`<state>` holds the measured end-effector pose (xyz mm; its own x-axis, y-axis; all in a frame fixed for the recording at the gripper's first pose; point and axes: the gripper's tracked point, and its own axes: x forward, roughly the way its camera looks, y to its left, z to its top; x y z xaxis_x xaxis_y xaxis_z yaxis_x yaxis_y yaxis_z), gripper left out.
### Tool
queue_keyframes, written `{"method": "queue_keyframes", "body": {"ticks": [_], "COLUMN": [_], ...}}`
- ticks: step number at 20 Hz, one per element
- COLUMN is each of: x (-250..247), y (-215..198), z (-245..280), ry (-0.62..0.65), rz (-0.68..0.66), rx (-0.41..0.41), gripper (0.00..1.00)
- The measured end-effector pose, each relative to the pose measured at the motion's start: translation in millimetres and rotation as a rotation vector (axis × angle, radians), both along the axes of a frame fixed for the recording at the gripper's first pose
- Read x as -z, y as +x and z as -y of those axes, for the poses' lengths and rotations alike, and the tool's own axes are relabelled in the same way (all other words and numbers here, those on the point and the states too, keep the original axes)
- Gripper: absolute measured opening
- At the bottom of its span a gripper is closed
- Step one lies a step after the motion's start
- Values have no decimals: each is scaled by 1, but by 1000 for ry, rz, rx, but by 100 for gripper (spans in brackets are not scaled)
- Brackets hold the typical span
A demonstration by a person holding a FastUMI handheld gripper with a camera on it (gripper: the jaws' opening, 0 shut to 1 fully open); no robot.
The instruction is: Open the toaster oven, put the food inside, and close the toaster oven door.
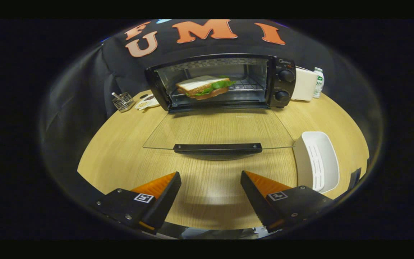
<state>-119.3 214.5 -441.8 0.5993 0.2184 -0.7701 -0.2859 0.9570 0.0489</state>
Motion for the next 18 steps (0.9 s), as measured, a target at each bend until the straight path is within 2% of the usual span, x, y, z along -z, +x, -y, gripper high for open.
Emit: {"method": "queue_keyframes", "body": {"ticks": [11, 18], "x": [24, 0], "y": [30, 58], "z": [-18, -21], "ry": [-58, -6], "rz": [12, 80], "rx": [29, 64], "gripper": [100, 100]}}
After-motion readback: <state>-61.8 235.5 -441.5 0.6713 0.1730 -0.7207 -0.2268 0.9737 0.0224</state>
